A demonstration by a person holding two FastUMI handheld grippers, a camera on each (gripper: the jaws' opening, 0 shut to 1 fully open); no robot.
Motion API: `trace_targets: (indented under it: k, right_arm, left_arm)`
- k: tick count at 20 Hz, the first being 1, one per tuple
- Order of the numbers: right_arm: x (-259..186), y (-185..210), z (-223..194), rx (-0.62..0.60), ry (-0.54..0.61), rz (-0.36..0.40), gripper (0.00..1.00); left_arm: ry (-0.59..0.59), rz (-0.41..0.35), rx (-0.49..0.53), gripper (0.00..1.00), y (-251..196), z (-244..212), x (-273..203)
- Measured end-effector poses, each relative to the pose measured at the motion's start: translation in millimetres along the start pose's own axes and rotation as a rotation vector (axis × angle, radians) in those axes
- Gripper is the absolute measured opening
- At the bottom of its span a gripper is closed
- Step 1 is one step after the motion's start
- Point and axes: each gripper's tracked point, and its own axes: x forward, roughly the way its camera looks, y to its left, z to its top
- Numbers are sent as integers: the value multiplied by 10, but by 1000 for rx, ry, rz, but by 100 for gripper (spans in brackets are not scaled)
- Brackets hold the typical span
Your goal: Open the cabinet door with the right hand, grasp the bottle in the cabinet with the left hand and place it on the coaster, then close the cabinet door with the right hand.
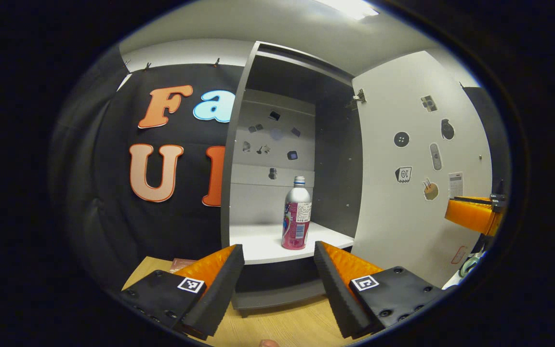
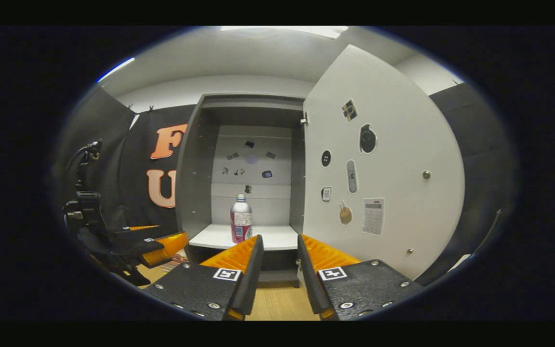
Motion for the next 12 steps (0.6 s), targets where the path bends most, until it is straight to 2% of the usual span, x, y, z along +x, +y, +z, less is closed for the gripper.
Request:
trace_targets:
  k: [1, 2, 4, 9, 12]
  right_arm:
    - [50, 44, -29, 5, 3, -8, 53]
    - [111, 88, -64, 10, 11, -14, 52]
    - [230, 155, -116, 15, 24, -18, 58]
    - [536, 145, -231, 3, 40, -12, 80]
    - [730, 77, -263, -3, 32, -4, 87]
  left_arm:
    - [-3, -22, 4, 95, -9, 6, 82]
    - [-8, -38, 11, 95, -21, 24, 142]
    - [-32, -53, 33, 95, -25, 65, 312]
    - [-75, -99, 68, 95, -195, 120, 702]
    - [-82, -101, 73, 95, -274, 80, 944]
